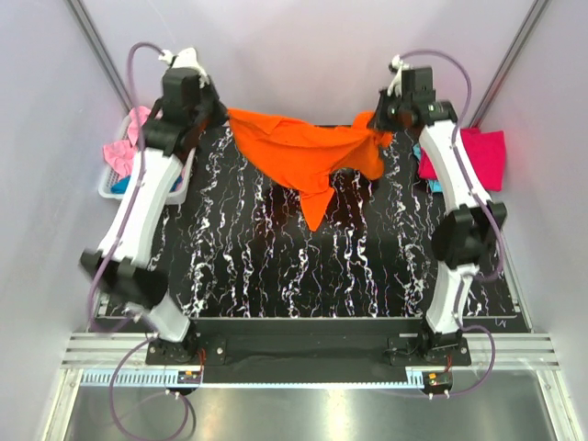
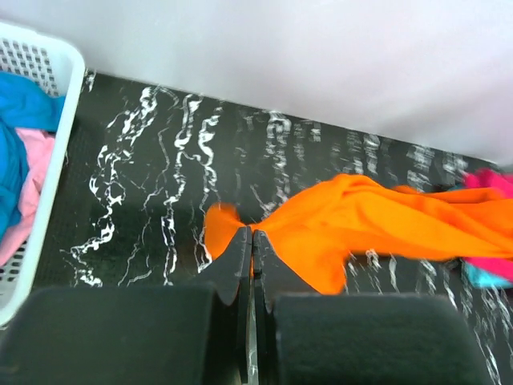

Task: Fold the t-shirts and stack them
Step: Flatten the tshirt out

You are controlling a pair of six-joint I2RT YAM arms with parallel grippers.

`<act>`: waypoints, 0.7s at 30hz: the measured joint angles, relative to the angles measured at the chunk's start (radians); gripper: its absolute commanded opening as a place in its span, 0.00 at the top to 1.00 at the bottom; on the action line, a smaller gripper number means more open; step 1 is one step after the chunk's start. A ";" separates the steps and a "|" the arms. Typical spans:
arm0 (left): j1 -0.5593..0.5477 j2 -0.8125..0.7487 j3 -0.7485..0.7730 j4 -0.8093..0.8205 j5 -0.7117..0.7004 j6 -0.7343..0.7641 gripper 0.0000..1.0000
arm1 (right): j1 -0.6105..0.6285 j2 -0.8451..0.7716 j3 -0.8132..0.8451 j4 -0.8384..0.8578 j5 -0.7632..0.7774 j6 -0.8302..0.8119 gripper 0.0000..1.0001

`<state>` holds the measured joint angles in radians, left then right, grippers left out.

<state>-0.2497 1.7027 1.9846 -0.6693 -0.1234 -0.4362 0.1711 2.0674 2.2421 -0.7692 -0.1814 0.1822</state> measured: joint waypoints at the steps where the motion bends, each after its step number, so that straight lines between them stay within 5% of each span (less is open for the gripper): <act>1: -0.008 -0.064 -0.053 0.017 0.008 0.012 1.00 | 0.000 -0.068 -0.102 0.021 -0.016 0.003 1.00; 5: -0.059 -0.327 -0.257 0.064 0.020 0.048 1.00 | 0.001 -0.349 -0.509 0.090 -0.028 0.060 0.98; 8: -0.141 -0.502 -0.431 0.090 0.005 0.047 1.00 | 0.001 -0.528 -0.747 0.097 -0.017 0.157 0.55; 9: -0.172 -0.549 -0.492 0.084 -0.003 0.039 1.00 | 0.003 -0.578 -0.819 0.099 -0.014 0.187 0.18; 10: -0.202 -0.590 -0.557 0.075 -0.007 0.028 1.00 | 0.005 -0.617 -0.885 0.091 -0.013 0.216 0.00; 17: -0.376 -0.702 -1.006 -0.009 -0.101 -0.109 1.00 | 0.074 -0.827 -1.283 0.084 0.006 0.322 0.00; 21: -0.417 -0.731 -1.102 -0.070 -0.138 -0.180 1.00 | 0.086 -0.907 -1.332 0.088 0.024 0.335 0.02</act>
<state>-0.6662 0.9718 0.8825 -0.7395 -0.2619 -0.6167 0.2573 1.1603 0.9104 -0.6815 -0.1574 0.5171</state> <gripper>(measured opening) 0.009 0.994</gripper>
